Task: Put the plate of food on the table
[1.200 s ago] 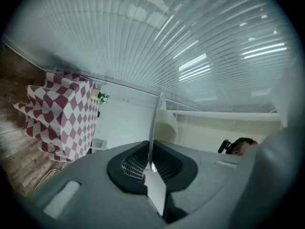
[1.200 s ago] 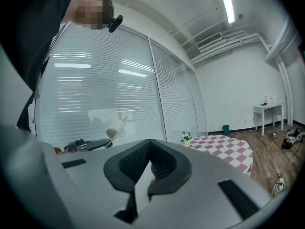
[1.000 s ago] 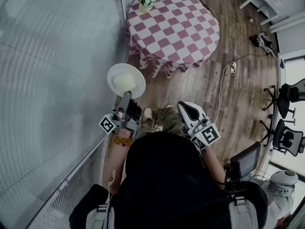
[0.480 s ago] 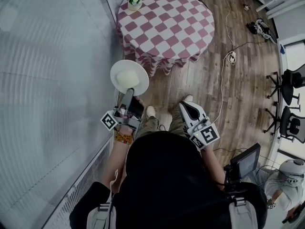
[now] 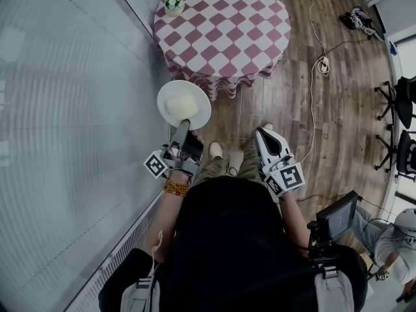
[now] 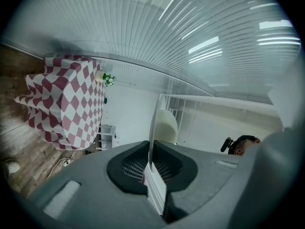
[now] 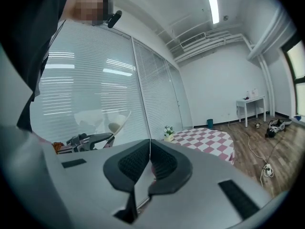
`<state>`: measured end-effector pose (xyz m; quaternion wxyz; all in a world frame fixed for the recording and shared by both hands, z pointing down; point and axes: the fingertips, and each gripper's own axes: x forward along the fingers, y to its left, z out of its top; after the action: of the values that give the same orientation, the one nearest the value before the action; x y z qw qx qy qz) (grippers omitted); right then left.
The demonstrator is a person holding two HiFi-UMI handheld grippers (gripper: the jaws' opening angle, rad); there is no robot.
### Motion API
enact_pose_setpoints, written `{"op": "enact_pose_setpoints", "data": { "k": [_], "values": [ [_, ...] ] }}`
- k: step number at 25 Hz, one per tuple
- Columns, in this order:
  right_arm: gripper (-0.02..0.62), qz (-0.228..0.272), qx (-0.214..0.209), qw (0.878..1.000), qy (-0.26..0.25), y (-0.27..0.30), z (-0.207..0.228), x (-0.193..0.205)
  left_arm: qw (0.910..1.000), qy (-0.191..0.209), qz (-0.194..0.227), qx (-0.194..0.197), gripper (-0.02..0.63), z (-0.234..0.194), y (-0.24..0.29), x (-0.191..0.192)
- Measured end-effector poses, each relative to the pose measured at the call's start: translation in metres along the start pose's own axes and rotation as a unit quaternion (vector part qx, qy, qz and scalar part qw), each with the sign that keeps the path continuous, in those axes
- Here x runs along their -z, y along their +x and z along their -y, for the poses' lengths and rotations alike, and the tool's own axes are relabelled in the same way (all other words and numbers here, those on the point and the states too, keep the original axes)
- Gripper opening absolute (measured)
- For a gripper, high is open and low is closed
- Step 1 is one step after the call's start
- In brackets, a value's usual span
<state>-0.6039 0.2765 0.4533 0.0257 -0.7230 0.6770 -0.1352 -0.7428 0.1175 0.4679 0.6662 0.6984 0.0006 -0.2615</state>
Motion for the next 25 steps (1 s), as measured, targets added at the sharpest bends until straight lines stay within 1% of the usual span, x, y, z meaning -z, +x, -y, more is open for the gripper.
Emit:
{"op": "enact_pose_setpoints", "data": {
  "k": [8,12,14,20,22,25],
  "values": [
    [0.011,0.005,-0.015,1.000,0.009,0.006,0.037,-0.013,0.9999,-0.003,0.003,-0.009,0.026,-0.009,0.035,0.029],
    [0.011,0.005,-0.025,1.000,0.004,0.008,0.063,-0.021,0.9998,0.006,-0.004,-0.019,0.026,-0.017,0.061,0.046],
    [0.011,0.003,-0.024,1.000,0.001,0.007,0.081,-0.025,0.9997,0.004,-0.008,-0.022,0.026,-0.021,0.077,0.056],
    [0.011,0.014,-0.002,1.000,0.018,-0.001,0.142,-0.042,0.9988,0.005,-0.036,-0.034,0.026,-0.030,0.135,0.094],
    [0.011,0.024,0.013,0.999,0.017,-0.007,0.165,-0.052,0.9981,0.006,-0.050,-0.035,0.026,-0.034,0.158,0.109],
    [0.011,0.040,0.040,0.998,0.016,-0.022,0.202,-0.065,0.9967,-0.004,-0.075,-0.029,0.026,-0.044,0.194,0.137]
  ]
}}
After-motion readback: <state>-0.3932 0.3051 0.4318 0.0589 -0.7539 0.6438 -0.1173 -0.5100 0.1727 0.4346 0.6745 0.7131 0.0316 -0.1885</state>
